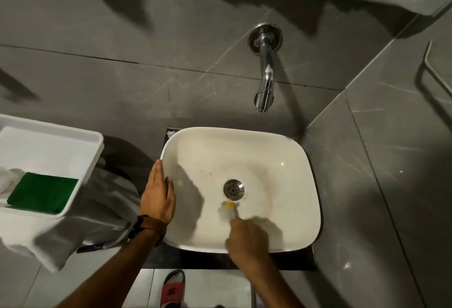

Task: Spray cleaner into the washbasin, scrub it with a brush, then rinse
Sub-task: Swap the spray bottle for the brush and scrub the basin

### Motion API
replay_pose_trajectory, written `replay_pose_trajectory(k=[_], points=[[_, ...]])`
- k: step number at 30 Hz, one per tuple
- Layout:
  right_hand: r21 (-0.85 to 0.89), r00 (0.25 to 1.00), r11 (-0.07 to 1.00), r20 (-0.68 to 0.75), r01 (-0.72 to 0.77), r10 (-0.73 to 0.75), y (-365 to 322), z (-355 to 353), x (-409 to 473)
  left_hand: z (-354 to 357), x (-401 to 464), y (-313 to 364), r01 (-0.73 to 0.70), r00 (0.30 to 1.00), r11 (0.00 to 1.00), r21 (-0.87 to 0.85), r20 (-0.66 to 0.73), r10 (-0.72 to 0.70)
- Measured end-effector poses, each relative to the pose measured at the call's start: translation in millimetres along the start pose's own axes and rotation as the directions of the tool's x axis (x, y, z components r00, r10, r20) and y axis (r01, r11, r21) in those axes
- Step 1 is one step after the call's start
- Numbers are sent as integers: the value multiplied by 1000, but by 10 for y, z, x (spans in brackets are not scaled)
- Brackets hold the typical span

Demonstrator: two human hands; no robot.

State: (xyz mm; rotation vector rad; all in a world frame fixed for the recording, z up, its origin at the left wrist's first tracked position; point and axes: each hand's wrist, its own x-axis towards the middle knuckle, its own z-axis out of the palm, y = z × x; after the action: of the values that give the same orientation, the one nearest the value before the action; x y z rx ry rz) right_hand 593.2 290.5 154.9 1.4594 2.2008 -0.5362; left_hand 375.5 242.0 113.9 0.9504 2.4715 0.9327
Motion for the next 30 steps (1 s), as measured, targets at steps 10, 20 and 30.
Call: replay_pose_trajectory(k=[10,20,30], points=[[-78,999,996,-21,-40,38,386,-185,-32,-6,-10,-10,8,1000,1000,22,22,-9],[415,992,909,-93,-39,85,-733,-641,1054,-21,-20,1,-2,1000,1000,25,25,2],[-151,934,952,284,266,-216,7,-481,-7,-23,-29,-12,3,999,1000,-7,33,-3]])
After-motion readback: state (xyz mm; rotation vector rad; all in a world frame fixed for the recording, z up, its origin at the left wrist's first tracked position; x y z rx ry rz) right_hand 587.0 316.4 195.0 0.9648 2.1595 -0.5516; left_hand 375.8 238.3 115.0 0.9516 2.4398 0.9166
